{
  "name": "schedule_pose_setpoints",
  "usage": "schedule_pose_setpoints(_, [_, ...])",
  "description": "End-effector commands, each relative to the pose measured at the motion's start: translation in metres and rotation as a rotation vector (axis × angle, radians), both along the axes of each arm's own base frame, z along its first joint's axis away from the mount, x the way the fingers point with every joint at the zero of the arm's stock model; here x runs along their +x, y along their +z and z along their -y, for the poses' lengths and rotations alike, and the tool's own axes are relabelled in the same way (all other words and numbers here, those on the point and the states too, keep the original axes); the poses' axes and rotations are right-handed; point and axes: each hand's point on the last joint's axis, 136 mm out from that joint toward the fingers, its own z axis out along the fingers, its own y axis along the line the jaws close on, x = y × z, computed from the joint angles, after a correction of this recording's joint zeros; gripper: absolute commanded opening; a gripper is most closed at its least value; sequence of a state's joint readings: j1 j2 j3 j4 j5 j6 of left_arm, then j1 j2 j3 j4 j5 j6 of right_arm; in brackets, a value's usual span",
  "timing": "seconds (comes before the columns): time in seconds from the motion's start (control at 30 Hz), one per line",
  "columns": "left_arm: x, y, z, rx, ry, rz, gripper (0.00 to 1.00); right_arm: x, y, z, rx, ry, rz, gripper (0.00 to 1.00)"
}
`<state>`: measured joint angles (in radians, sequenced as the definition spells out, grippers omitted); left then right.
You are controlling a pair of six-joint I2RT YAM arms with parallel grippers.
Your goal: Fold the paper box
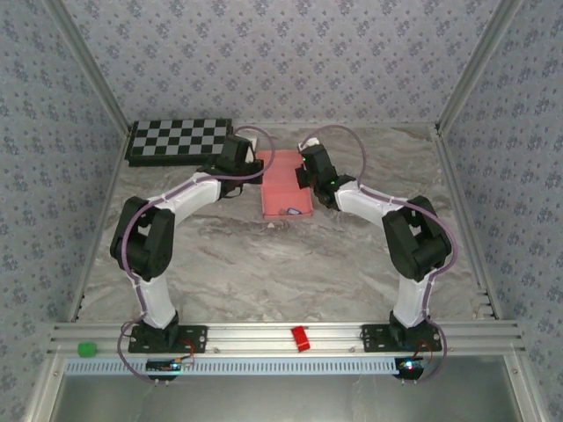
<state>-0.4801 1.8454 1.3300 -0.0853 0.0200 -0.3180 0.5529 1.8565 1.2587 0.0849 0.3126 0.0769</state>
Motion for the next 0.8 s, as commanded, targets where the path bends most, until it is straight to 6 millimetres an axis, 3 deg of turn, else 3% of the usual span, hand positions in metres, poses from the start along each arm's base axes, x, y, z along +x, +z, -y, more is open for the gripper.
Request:
schedule_pose_setpoints(0.0, [-0.006, 0.018, 0.009, -0.040, -0.011, 0.037, 0.10, -0.002, 0.027, -0.006, 0.044, -0.017, 0.080, 0.00])
schedule_pose_setpoints(0.2, [-0.011, 0.018, 0.010, -0.045, -0.006, 0.039, 0.16, -0.007, 0.033, -0.008, 0.063, -0.037, 0.122, 0.01])
schedule_pose_setpoints(0.3, [-0.013, 0.017, 0.011, -0.047, -0.006, 0.038, 0.18, -0.015, 0.021, -0.006, 0.053, -0.036, 0.108, 0.01])
schedule_pose_setpoints(0.77, [-0.022, 0.010, 0.011, -0.055, 0.003, 0.033, 0.16, -0.025, 0.010, -0.005, 0.044, -0.066, 0.105, 0.09])
